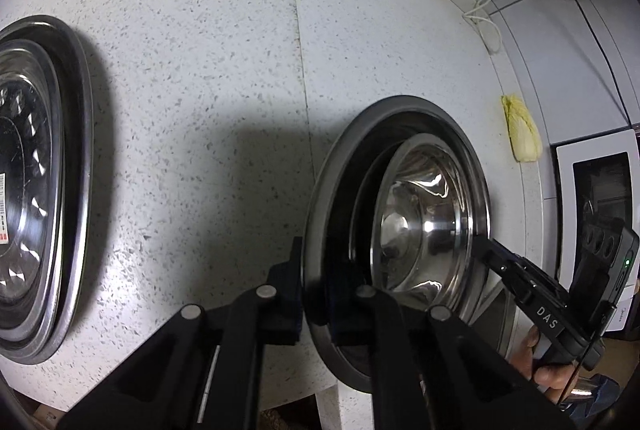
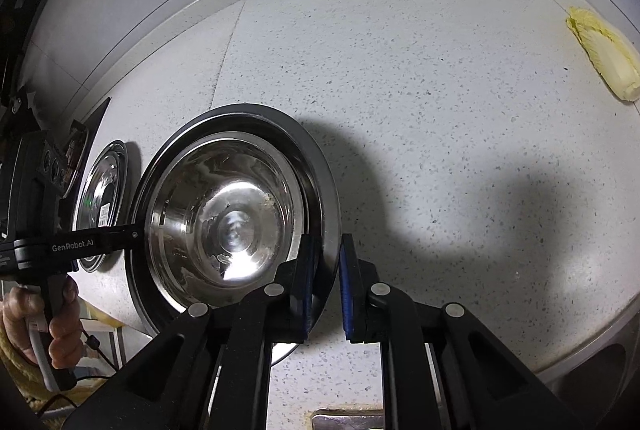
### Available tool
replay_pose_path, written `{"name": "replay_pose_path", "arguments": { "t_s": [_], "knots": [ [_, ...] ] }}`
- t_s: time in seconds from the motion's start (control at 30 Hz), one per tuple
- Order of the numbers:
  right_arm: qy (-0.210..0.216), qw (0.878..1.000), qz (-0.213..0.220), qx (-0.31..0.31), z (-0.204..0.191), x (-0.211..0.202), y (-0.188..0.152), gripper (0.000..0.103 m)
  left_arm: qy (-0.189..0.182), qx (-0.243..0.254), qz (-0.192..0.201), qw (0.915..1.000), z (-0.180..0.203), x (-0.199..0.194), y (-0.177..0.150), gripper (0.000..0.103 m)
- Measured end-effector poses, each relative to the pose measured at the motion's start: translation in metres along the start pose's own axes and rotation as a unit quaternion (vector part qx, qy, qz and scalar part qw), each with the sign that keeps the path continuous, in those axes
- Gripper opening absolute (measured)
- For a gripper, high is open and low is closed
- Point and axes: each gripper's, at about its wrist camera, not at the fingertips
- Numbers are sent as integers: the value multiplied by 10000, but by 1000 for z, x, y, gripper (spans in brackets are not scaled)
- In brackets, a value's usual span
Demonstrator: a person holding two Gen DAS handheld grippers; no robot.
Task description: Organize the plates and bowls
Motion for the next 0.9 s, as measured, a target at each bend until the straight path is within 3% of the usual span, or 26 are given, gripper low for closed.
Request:
{"name": "replay_pose_path", "arguments": {
  "t_s": [0.4, 0.67, 0.9],
  "knots": [
    [-30, 9999, 75, 77, -3, -15, 4, 11, -91, 124, 171, 9997, 6, -19, 6, 8],
    [190, 9995, 258, -77, -25, -34, 25, 10, -190, -171, 445, 9987, -20, -66, 12, 8],
    [535, 9977, 207, -353, -68, -30, 38, 10, -152, -554, 748, 9955, -65, -116, 11, 8]
  ]
}}
Point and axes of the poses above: each gripper's, at about its wrist camera, not at the fingertips, and x roughly the way its jaws point, z to its right, y to its top, and after that the axes turned 1 degree about z, right-handed
